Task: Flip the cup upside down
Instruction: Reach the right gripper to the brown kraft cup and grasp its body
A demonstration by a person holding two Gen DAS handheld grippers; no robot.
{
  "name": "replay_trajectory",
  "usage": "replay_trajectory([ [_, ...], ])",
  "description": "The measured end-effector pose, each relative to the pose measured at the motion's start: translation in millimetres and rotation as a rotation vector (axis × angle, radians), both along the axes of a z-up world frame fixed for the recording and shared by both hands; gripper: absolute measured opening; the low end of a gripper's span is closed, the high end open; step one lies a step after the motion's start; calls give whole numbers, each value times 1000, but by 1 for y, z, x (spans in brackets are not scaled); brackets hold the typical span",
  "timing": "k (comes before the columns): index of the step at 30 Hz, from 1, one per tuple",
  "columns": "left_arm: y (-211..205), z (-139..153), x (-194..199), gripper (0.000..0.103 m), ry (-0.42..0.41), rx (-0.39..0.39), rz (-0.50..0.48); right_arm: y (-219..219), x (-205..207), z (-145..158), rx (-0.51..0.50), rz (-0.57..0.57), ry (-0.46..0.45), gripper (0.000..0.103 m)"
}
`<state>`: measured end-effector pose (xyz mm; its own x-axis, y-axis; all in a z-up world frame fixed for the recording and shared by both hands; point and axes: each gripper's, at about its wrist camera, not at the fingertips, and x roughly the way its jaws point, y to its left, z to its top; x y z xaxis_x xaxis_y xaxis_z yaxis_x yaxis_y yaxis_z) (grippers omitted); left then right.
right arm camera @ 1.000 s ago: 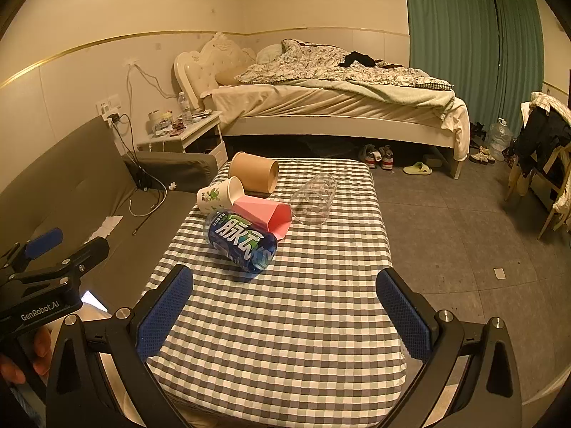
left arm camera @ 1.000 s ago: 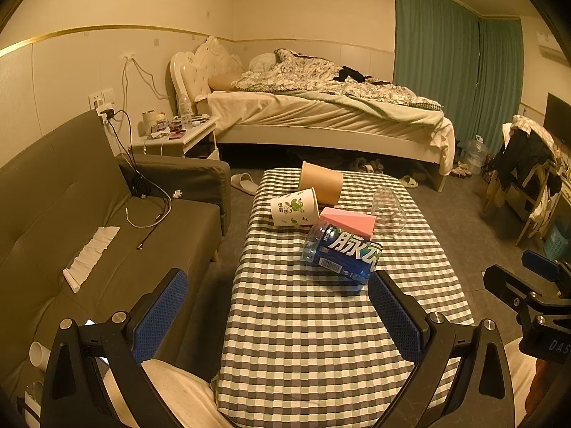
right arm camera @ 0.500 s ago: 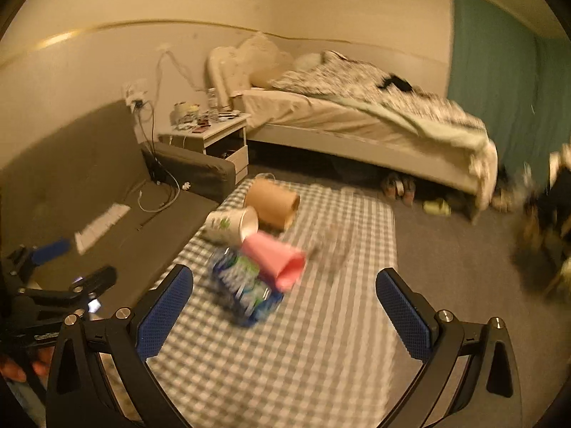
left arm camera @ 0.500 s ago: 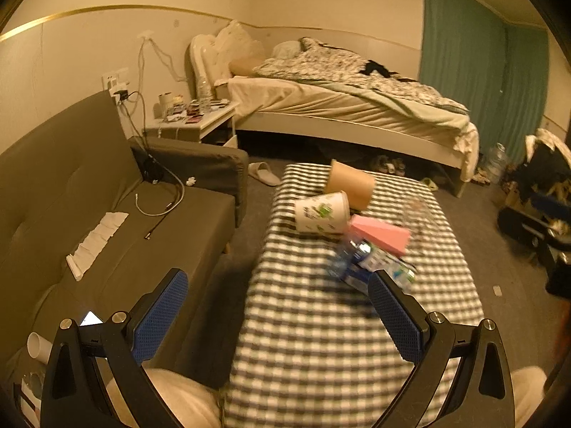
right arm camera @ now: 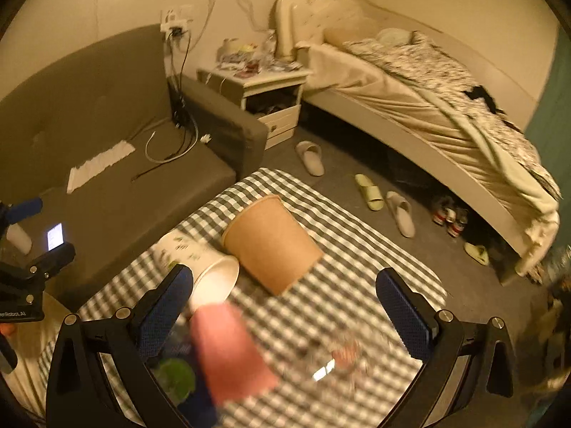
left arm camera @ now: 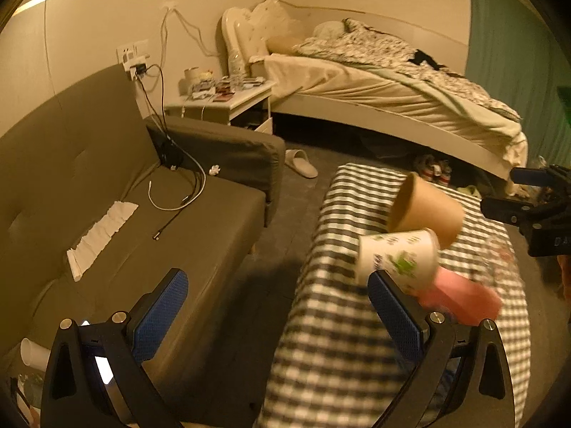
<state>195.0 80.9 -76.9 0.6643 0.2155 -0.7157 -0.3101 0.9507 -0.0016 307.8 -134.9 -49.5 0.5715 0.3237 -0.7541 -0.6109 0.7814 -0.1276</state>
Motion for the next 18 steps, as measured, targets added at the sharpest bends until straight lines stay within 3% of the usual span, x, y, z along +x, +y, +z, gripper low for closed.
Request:
replay_trajectory([
  [10,17,-43,33,103,80,-39,24,33,90,-78,-111,122,171,103],
  [16,17,-53,39,103,101,-25,11,33,119,-104,-29,153,342,102],
  [18,16,-55,40,103,102,-25,9,35,122,-110,1,164,388,92],
])
